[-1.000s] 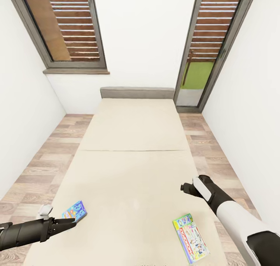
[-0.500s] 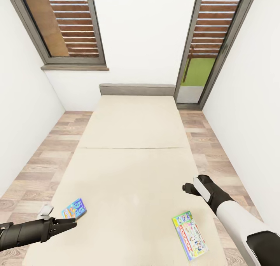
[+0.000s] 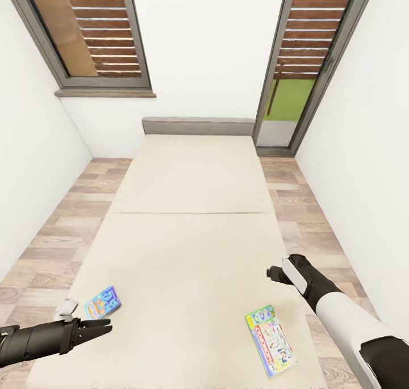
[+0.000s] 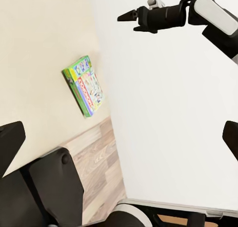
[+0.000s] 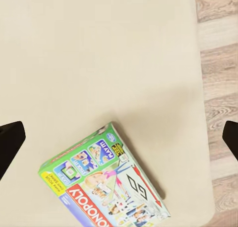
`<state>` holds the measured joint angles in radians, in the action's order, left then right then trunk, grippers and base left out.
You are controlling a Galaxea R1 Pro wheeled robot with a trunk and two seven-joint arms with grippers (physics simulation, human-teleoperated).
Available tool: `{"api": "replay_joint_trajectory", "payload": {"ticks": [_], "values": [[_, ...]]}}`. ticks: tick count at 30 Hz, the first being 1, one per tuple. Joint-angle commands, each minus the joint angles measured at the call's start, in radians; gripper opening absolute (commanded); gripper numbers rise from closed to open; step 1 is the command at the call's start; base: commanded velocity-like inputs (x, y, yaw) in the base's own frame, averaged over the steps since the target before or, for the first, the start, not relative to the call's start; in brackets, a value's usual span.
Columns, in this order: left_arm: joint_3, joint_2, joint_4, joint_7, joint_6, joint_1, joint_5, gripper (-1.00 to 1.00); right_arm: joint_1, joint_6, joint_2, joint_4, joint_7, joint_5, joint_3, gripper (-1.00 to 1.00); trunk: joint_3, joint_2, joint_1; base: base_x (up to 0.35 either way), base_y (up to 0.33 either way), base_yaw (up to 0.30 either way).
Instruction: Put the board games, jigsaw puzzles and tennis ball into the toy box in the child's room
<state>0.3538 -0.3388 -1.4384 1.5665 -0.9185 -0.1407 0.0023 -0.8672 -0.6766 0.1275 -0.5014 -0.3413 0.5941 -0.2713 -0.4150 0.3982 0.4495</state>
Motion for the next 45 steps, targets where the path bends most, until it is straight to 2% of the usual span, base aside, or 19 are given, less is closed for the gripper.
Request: {"api": "replay_joint_trajectory", "payload": {"ticks": [1,20,32,45], "values": [[0.0,0.0,0.0,0.004,-0.011,0.0,-0.001,1.0,-0.001,-0.003,0.001,-0.002,-0.008,0.01,-0.008,1.0,-0.003,0.002,0.0,0.0,-0.022,0.0],[-0.004,0.0,0.0,0.004,-0.011,0.0,-0.001,1.0,-0.002,-0.004,0.0,-0.002,-0.005,0.01,-0.004,1.0,-0.034,0.002,0.0,0.0,-0.005,0.0],[-0.005,0.0,0.0,0.004,-0.011,0.0,-0.002,1.0,-0.012,-0.003,-0.001,-0.002,0.064,0.01,-0.002,1.0,-0.054,0.002,0.0,0.0,0.0,0.0],[-0.006,0.0,0.0,0.004,-0.011,0.0,-0.001,1.0,-0.025,-0.003,0.0,-0.002,0.08,0.01,-0.002,1.0,-0.075,0.002,0.0,0.0,0.0,0.0]]}}
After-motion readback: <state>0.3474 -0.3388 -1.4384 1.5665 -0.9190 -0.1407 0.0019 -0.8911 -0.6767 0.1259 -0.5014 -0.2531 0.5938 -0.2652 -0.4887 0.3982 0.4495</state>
